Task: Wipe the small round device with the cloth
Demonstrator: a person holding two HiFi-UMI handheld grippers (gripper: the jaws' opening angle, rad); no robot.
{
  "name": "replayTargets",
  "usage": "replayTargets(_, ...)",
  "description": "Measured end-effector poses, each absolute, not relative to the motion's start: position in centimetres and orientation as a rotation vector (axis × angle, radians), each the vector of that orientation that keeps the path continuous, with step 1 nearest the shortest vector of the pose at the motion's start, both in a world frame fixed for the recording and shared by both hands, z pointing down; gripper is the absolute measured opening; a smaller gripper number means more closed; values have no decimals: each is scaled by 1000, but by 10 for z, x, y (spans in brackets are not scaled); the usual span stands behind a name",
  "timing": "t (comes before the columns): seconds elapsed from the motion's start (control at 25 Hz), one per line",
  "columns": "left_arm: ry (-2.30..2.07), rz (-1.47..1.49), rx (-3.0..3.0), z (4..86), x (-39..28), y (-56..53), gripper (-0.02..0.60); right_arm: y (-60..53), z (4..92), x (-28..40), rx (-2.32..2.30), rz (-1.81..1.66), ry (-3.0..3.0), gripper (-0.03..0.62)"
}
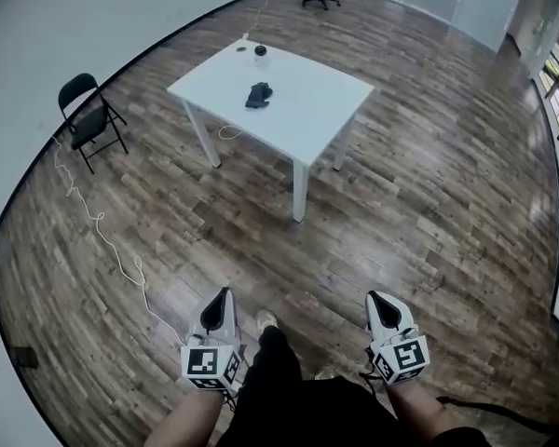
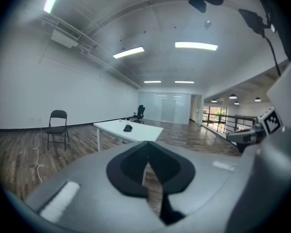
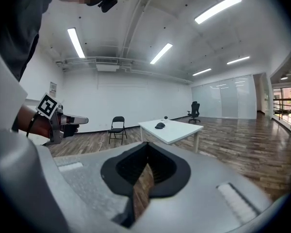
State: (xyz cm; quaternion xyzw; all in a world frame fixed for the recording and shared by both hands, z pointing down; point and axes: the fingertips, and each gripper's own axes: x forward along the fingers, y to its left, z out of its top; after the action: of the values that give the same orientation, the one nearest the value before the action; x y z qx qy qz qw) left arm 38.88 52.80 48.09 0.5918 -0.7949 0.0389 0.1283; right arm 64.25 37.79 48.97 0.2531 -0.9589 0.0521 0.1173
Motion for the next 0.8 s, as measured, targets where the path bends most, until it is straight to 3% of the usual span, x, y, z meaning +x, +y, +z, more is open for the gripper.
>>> replayTargets(0.48, -2356, 60, 1723, 464, 278, 488, 8, 332, 452, 508, 684, 49, -2859, 2)
replayTargets(0.8, -2437, 5, 1765, 437, 225, 470, 8, 327, 450, 452, 636, 0, -2872, 2)
